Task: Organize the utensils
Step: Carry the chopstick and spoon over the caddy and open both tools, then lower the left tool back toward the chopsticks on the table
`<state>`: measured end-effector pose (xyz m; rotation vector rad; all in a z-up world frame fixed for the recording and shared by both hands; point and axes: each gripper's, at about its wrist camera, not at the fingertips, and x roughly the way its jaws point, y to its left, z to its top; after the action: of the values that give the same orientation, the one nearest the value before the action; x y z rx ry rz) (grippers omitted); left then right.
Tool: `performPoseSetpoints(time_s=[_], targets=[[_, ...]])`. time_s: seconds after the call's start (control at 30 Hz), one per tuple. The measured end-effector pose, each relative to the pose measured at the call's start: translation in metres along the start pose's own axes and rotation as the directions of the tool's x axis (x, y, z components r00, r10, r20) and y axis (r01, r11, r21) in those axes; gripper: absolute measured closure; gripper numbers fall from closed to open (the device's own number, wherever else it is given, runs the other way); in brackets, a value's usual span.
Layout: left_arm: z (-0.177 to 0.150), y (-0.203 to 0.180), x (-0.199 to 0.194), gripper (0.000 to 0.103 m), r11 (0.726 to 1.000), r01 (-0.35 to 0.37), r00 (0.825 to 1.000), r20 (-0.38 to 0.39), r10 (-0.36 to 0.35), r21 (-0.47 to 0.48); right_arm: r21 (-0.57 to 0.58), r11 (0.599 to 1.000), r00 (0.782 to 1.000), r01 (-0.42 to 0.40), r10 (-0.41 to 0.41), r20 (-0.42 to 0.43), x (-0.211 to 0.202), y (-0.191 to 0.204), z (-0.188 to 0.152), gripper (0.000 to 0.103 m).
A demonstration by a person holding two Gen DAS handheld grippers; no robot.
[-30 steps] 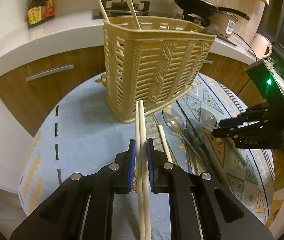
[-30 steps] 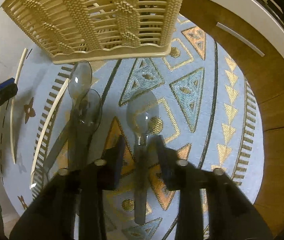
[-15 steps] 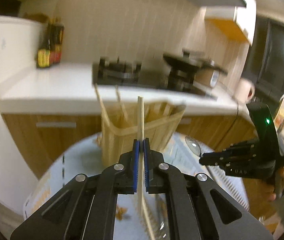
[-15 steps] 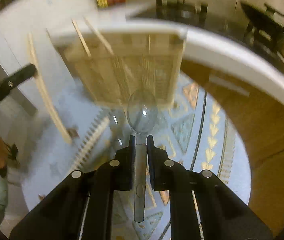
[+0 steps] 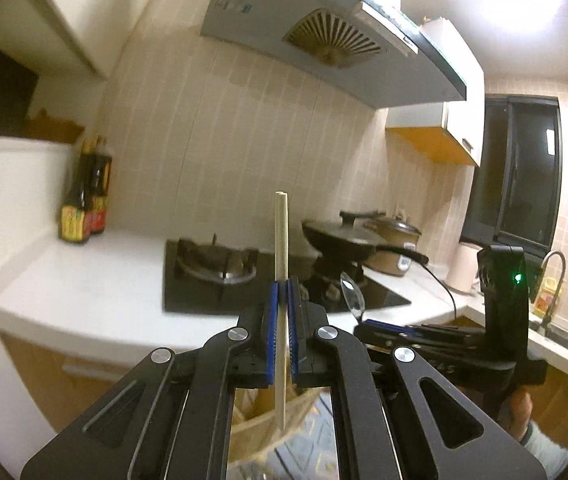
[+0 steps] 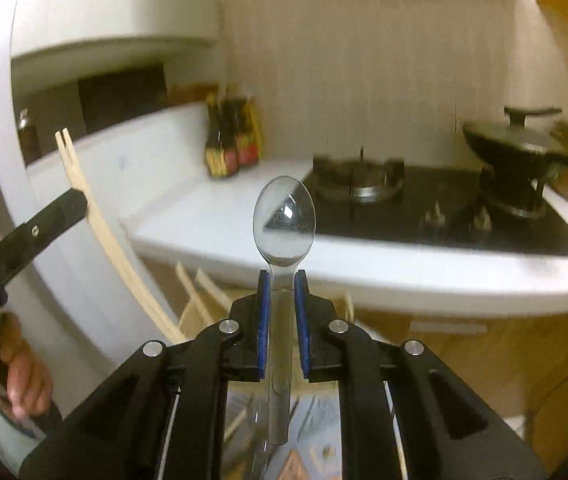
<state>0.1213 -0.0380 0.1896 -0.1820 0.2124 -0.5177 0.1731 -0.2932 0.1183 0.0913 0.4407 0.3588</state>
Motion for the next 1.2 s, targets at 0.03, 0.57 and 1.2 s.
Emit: performPoseSetpoints(time_s=[0.03,0.57,1.2], targets=[[0.002,-0.003,0.007,0.1,1.0,-0.006,1.0,0.011,0.006,0.01,0.005,1.0,1.0,-0.004,0.004,0.019,0.002,0.0,0.006,0.093],[-0.056,0.037,0.098,0.1,0.999,-0.043,0.994,-0.098,0.045,0.023,0.038,0.995,0.981,0.088,-0.093,0.172,0.09,-0.04,-0.006,0.093],[-0.085,0.043,0.081,0.094,1.0,0.01,0.987,-0.158,-0.011,-0.008,0.049,0.997,0.993,0.054,-0.059,0.103,0.06,-0.043,-0.058,0.079]])
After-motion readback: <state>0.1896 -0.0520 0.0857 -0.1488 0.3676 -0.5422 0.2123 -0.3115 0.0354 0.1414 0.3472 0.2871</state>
